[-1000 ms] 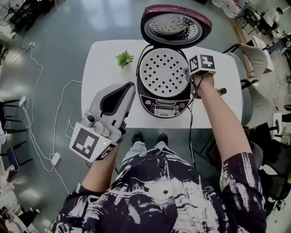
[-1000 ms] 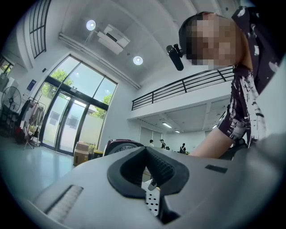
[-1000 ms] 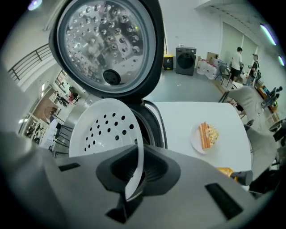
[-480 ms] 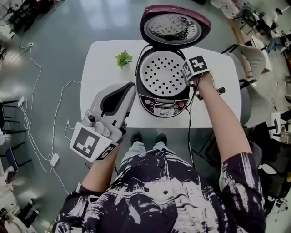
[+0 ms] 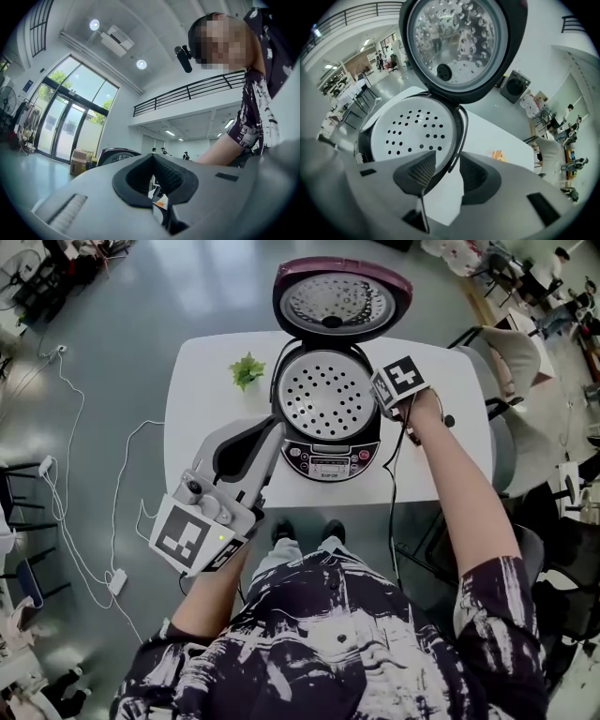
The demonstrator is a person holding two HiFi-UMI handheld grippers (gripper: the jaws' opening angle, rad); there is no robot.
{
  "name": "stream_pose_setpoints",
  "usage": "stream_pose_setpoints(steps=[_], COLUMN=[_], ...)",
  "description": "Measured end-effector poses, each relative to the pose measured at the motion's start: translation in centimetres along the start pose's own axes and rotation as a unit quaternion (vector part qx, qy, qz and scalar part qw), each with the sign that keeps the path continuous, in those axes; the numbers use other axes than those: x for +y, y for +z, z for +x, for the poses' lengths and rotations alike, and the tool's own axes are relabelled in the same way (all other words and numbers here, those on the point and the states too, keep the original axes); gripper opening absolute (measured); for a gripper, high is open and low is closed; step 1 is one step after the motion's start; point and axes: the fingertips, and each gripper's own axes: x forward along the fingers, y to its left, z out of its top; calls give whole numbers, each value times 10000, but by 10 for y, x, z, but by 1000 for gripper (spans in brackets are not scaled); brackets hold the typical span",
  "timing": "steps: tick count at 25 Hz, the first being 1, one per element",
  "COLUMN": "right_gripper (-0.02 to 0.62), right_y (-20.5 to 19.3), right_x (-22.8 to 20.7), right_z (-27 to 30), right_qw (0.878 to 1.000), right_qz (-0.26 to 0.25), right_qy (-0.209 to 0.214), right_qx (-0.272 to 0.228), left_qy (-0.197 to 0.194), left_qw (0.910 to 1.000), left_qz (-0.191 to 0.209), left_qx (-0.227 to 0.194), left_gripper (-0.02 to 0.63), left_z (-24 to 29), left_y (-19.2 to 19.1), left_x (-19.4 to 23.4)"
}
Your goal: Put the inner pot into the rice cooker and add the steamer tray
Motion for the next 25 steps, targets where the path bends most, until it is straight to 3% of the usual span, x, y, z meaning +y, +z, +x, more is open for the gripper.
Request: stream_pose_setpoints(steps=[3,6,8,11,13,14,16,19,22,25], right_gripper=[152,152,129,45,14,11,8,5,-2,-2], right_y=[14,37,51,51,37,28,13,-5,-15,-17], right_x=[6,25,41,61,69,71,75,77,79,78], right_z=[-23,-76,-135,-240,-292,-309,-328,-333,-330,-334], right_qw=[9965,9734,9356,8499,8049,7929,7825,7817,7802,7685], right_qz=[291,483,373,163,124,87,-101,-331,-337,-342], right_qy=[377,1008,1296,1421,1328,1230,925,501,573,574], right_qx=[-683,-1999,-3264,-5072,-5782,-5968,-6156,-6208,-6220,-6363], left_qy=[-34,-31,-35,-24,-12,-14,-50,-157,-150,-95], left_qw=[10000,9999,9997,9990,9987,9986,9986,9984,9979,9973], left_qz=[33,82,141,310,384,394,400,390,459,563], left_qx=[48,131,207,309,346,350,352,369,426,459], left_gripper=[5,5,5,5,5,5,5,5,5,5], left_z=[3,6,9,17,23,26,32,44,52,55], left_y=[-1,-2,-1,3,6,9,13,17,16,17], left_x=[-5,-7,-7,-7,-9,-10,-16,-26,-33,-37])
